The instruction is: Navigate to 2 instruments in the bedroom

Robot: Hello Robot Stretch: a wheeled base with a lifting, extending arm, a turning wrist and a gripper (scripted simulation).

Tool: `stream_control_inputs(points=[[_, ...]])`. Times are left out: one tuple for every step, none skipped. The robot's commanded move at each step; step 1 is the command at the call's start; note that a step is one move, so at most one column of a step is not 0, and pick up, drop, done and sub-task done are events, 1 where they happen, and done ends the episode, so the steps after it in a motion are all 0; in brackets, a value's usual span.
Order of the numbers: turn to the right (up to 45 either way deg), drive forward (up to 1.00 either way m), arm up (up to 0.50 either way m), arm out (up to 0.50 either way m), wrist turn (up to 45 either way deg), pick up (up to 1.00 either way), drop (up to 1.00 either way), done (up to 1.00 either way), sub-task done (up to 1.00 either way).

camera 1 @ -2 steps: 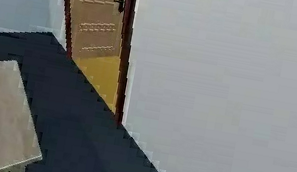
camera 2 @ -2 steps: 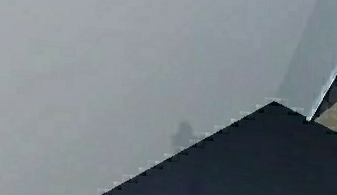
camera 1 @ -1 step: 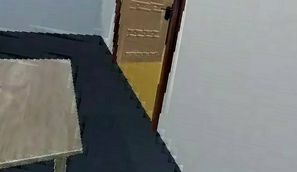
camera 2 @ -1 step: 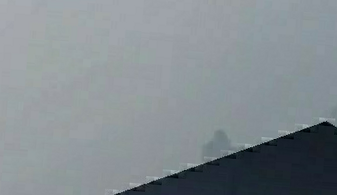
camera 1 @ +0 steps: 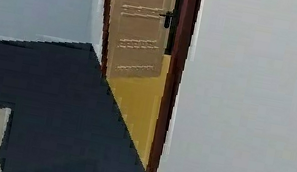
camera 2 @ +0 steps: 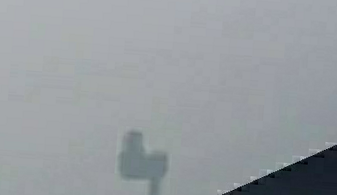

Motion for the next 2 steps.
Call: stream_control_inputs(points=[[-21.0, 0.00, 0.00, 0.00, 0.0, 0.00, 0.00, 0.00, 0.00], [0.0, 1.00, 0.00, 0.00, 0.0, 0.00, 0.00, 0.00, 0.00]])
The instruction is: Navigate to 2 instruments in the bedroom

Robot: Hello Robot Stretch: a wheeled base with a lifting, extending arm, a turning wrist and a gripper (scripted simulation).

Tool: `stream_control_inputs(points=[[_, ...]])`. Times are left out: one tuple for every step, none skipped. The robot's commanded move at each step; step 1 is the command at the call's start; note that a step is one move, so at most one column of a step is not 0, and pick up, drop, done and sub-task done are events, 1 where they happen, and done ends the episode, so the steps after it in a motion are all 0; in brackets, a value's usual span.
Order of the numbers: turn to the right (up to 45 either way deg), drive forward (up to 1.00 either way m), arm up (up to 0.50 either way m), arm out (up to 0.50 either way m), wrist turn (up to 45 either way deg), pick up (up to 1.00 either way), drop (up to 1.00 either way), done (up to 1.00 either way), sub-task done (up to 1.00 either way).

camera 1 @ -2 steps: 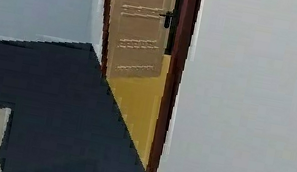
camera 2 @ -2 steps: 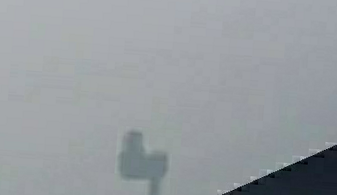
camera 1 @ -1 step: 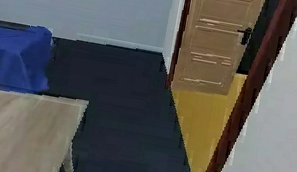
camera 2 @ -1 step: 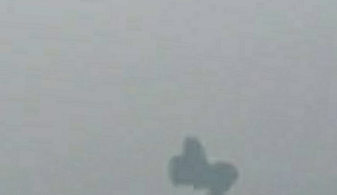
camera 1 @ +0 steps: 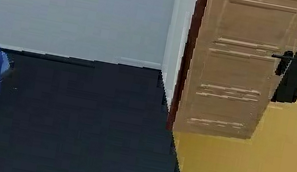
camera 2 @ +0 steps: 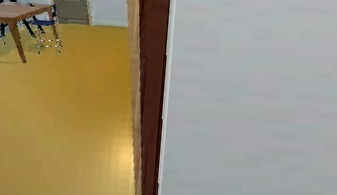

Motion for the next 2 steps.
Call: stream_control_inputs(points=[[-6.0, 0.00, 0.00, 0.00, 0.0, 0.00, 0.00, 0.00, 0.00], [0.0, 0.25, 0.00, 0.00, 0.0, 0.00, 0.00, 0.00, 0.00]])
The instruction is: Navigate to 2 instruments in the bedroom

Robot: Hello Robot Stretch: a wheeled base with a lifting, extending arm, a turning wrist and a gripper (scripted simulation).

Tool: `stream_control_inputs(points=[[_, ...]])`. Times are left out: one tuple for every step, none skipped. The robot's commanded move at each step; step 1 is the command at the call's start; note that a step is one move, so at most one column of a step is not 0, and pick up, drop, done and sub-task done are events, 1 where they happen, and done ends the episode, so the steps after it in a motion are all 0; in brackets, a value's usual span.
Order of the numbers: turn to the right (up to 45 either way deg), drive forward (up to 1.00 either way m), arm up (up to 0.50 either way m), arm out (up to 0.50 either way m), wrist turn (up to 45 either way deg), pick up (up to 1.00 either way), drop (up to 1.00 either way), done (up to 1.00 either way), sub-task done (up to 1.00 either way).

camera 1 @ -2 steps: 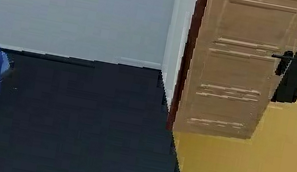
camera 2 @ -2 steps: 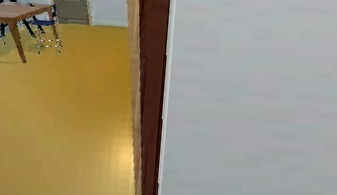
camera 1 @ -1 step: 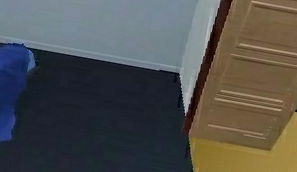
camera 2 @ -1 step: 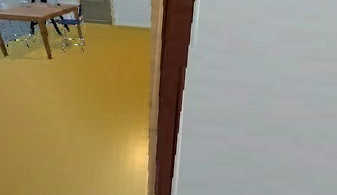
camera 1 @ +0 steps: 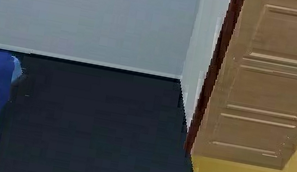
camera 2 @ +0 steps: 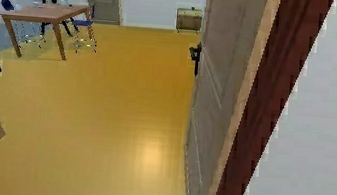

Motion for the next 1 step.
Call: stream_control_inputs(points=[[-24.0, 0.00, 0.00, 0.00, 0.0, 0.00, 0.00, 0.00, 0.00]])
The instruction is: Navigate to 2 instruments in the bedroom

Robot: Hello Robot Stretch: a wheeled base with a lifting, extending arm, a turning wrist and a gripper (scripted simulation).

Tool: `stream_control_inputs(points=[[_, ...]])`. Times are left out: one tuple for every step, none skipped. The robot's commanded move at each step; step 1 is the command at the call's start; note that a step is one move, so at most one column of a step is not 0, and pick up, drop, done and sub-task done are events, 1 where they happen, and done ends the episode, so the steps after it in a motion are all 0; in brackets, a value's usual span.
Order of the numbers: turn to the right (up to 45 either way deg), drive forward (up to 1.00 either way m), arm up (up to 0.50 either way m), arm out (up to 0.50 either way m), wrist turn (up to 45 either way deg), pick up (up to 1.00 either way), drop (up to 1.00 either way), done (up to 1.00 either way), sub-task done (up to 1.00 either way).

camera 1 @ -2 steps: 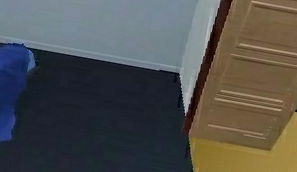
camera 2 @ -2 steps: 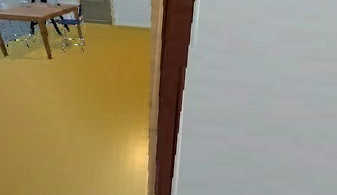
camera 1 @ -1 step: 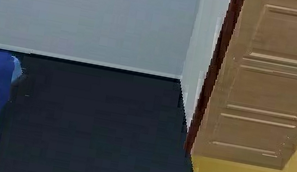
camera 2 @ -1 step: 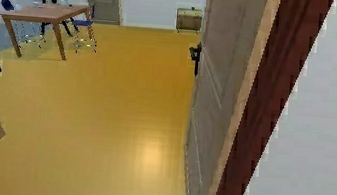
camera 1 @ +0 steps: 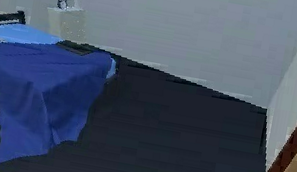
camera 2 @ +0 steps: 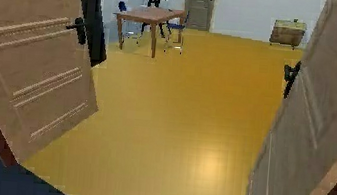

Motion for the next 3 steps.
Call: stream_control_inputs(points=[[0.0, 1.00, 0.00, 0.00, 0.0, 0.00, 0.00, 0.00, 0.00], [-3.0, 0.00, 0.00, 0.00, 0.0, 0.00, 0.00, 0.00, 0.00], [12.0, 0.00, 0.00, 0.00, 0.0, 0.00, 0.00, 0.00, 0.00]])
